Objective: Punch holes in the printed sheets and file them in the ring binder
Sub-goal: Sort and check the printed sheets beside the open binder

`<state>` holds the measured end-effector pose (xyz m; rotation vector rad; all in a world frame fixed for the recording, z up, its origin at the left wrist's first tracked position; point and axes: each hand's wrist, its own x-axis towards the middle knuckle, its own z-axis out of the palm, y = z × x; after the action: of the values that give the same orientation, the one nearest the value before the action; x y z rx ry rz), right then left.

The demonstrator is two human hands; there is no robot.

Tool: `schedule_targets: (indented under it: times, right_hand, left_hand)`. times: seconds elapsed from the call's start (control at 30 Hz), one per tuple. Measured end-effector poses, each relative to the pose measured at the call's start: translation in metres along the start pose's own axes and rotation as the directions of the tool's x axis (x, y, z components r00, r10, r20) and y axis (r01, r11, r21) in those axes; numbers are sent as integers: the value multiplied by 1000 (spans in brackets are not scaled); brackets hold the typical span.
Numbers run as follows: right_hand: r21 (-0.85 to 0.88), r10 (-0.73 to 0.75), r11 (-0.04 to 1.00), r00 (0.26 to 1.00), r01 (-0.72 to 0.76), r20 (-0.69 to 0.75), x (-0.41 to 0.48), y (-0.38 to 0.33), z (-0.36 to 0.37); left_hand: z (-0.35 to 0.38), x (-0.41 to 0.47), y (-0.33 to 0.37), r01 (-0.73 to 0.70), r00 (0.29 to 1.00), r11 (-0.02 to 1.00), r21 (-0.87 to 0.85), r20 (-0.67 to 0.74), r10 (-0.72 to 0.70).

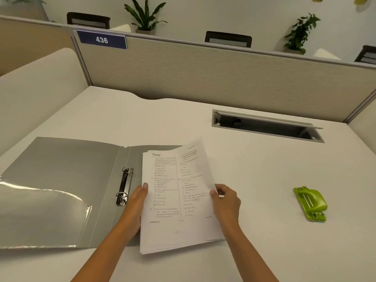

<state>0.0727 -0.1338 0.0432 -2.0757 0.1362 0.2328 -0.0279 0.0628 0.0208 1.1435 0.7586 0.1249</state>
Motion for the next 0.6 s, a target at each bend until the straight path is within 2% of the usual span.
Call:
schedule_targets:
  times: [0.1, 0.27, 0.47, 0.6]
  right_hand:
    - [-26, -3, 1000, 1000, 3, 20, 0, 5, 5]
    - [-53, -69, 996, 997, 67, -25, -1, 12, 7]
    - [-26, -122, 992, 990, 121, -74, 5, 14, -4]
    - [68, -78, 995, 997, 78, -7, 12, 5, -23]
  left_hand:
    - [2, -2, -1, -49, 999, 992, 119, -2, 50]
    - [5, -5, -2, -138, 990, 972, 189, 7, 139]
    - [13, -11, 7, -240, 971, 961, 137, 60, 233]
    - [25, -14, 19, -321, 942, 944, 80, 127, 309]
